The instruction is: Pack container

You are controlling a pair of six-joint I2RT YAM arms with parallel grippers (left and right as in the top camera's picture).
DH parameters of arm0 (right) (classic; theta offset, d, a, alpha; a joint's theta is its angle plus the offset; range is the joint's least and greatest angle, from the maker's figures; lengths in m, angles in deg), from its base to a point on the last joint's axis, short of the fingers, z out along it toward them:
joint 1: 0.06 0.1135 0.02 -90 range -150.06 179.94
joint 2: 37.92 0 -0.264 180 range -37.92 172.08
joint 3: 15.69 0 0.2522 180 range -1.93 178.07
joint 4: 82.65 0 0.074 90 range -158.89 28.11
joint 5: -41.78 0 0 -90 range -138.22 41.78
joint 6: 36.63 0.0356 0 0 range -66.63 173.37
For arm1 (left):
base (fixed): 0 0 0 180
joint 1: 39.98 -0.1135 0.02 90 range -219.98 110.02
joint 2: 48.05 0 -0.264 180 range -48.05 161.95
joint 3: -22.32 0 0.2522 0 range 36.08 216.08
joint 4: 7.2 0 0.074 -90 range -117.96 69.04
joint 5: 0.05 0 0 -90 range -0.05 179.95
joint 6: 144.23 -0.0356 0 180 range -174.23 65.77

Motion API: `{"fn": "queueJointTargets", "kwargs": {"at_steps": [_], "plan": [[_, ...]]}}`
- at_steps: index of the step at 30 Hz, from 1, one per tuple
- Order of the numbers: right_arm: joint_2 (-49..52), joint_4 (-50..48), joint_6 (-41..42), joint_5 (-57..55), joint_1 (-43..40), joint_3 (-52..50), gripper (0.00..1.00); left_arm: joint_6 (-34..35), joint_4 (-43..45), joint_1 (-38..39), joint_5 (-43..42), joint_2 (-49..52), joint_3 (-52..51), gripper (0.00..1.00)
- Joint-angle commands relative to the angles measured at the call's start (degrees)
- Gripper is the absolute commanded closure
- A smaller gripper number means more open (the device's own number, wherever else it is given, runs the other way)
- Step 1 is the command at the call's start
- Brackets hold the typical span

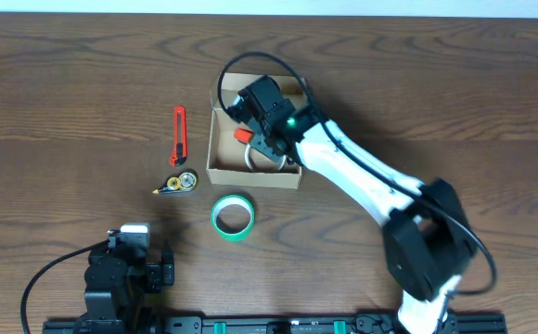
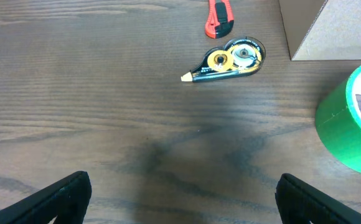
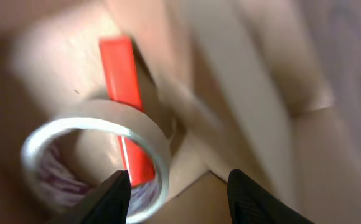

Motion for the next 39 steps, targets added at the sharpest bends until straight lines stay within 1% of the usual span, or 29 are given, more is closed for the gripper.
{"fn": "queueJointTargets", "kwargs": {"at_steps": [1, 3, 5, 6, 7, 10, 11, 13, 15, 18, 24, 26, 30, 35, 39], "plan": [[-7.2, 0.1, 4.9, -0.1, 1.9, 1.3, 0.48, -1.0, -2.4, -0.2, 0.5, -0.3, -0.6, 0.05], [-10.1, 0.2, 7.6, -0.2, 2.7, 1.3, 0.43, -1.0, -2.4, -0.2, 0.5, -0.3, -0.6, 0.05], [-12.9, 1.0, 10.9, -0.2, 3.2, 1.3, 0.34, -1.0, -2.3, -0.2, 0.5, -0.3, -0.6, 0.05], [-14.3, 2.1, 14.2, -0.5, 3.4, 1.3, 0.19, -1.0, -2.4, -0.2, 0.5, -0.3, -0.6, 0.05], [-15.8, 3.9, 18.4, -0.6, 3.4, 1.3, 0.01, -1.0, -2.4, -0.2, 0.5, -0.3, -0.6, 0.05], [-20.0, 12.0, 30.5, -0.6, 2.9, 1.3, 0.01, -1.0, -2.3, -0.2, 0.5, -0.3, -0.6, 0.04], [-21.3, 14.6, 32.8, -0.6, 2.8, 1.2, 0.01, -1.0, -2.4, -0.2, 0.5, -0.3, -0.6, 0.05], [-24.2, 19.5, 34.8, -0.6, 2.9, 0.7, 0.01, -1.0, -2.3, -0.2, 0.5, -0.3, -0.6, 0.05], [-27.8, 22.3, 35.1, -1.2, 3.3, -1.2, 0.01, -1.0, -2.4, -0.2, 0.5, -0.3, -0.6, 0.05], [-34.0, 22.3, 35.3, -2.4, 4.1, -6.9, 0.01, -1.0, -2.3, -0.2, 0.5, -0.3, -0.6, 0.04], [-51.1, 18.3, 41.6, -3.0, 4.6, -24.9, 0.01, -1.0, -2.3, -0.2, 0.5, -0.3, -0.6, 0.04], [-57.9, 17.2, 41.9, -3.0, 5.0, -30.9, 0.01, -1.0, -2.3, -0.2, 0.5, -0.3, -0.6, 0.04], [-69.1, 16.9, 42.0, -2.9, 5.7, -39.3, 0.01, -1.0, -2.4, -0.2, 0.5, -0.3, -0.6, 0.05], [-79.1, 17.4, 43.7, -1.9, 5.8, -45.9, 0.01, -1.0, -2.4, -0.2, 0.5, -0.3, -0.6, 0.04], [-81.7, 17.5, 43.6, -1.9, 5.8, -47.3, 0.01, -1.0, -2.4, -0.2, 0.5, -0.3, -0.6, 0.05]]}}
